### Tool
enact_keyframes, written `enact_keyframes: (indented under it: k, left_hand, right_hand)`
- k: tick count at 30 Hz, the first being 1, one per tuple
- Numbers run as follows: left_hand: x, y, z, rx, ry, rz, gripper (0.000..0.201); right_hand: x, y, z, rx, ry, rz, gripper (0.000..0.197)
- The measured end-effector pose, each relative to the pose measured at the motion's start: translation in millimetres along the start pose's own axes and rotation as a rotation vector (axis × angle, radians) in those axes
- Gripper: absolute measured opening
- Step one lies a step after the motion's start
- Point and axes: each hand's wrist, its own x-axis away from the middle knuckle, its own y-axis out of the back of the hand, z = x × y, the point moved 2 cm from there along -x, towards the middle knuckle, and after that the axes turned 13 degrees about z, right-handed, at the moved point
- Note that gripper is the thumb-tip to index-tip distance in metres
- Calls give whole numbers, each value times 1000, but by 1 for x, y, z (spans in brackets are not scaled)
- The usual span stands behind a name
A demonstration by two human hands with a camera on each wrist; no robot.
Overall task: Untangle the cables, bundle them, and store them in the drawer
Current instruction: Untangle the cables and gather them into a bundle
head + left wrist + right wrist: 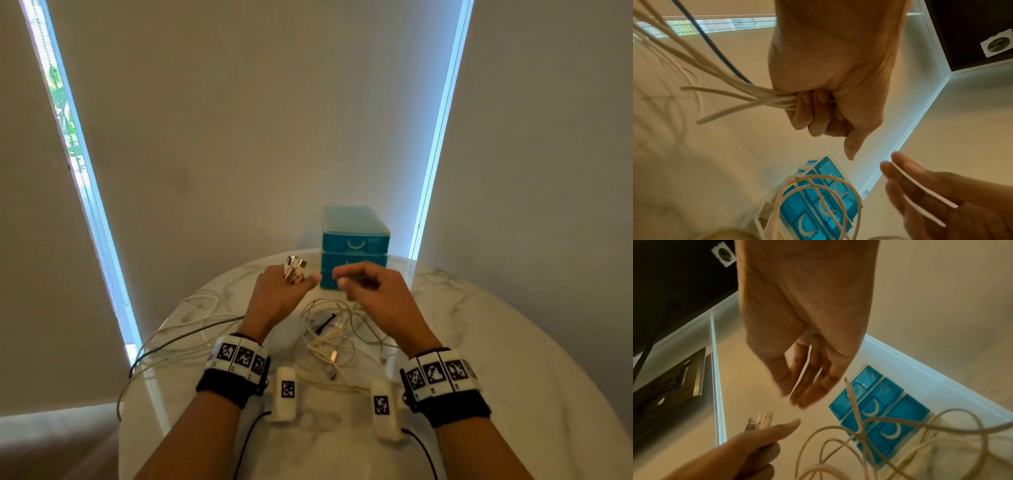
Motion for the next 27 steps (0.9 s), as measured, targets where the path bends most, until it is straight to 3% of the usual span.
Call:
enact_keyframes:
  k: [3,4,5,7,9,11,16,21,25,27]
  left_hand:
    - [1,1,1,55,15,-8,46]
    - [2,1,1,61,22,-6,47]
    - [2,1,1,68,27,-2,48]
    - [1,1,2,76,24,3,52]
    - [0,1,2,96,9,8,53]
    - [-2,-1,3,101,0,39,51]
    - [0,-9,1,63,5,156,51]
    - [5,-17,0,13,19,339,23]
    - [5,-20,-7,-35,6,370,44]
    - [7,-19,-15,7,-17,356,44]
  right_hand:
    - [8,-11,-14,339,-222,464,33]
    - [7,-11,-20,420,-245,498,29]
    - [6,-8,-24,443,-230,429,19]
    - [4,9,-26,283,-157,78,5]
    - [8,29,-25,-49,-47,-323,5]
    - [11,43,-27,-363,6,-529,8]
    - [16,44,-38,-645,-48,-435,16]
    - [18,41,-39,-883,-53,-373,26]
    - [18,24,-36,-888,-73,-253,27]
    - [17,17,-34,-831,-84,-201,25]
